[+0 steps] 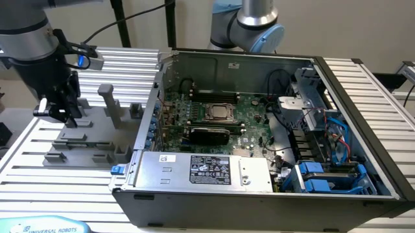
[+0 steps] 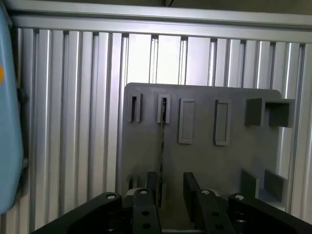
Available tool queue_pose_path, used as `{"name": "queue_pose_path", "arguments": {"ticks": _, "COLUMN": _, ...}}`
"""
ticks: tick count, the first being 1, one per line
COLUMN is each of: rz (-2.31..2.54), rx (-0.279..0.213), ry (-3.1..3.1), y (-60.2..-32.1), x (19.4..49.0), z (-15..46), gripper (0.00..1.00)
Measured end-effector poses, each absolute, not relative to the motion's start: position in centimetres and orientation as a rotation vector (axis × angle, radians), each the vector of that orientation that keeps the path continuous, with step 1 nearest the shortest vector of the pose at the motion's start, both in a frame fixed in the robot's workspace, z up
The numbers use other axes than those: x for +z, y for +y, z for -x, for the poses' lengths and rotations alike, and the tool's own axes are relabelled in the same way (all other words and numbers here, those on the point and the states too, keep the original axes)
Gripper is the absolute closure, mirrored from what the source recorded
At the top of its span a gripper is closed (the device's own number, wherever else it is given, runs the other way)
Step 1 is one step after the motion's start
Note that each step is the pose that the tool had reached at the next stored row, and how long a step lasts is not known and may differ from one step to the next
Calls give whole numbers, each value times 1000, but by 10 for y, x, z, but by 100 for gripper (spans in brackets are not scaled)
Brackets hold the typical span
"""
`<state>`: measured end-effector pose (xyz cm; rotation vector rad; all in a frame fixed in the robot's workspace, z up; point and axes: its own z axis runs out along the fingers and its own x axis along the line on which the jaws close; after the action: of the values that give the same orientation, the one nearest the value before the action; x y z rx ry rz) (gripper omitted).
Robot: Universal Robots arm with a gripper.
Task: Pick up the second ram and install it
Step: 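Pick up the second ram and move it above second insertion slot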
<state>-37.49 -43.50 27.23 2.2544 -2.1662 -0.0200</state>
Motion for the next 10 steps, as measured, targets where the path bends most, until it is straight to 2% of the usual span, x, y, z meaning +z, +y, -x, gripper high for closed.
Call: {"name": "queue_pose_path", "arguments": {"ticks": 10, "rz": -2256, "rx": -18, "ry": -2168, "y": -437, "x": 254, "z": 375, "gripper": 64}}
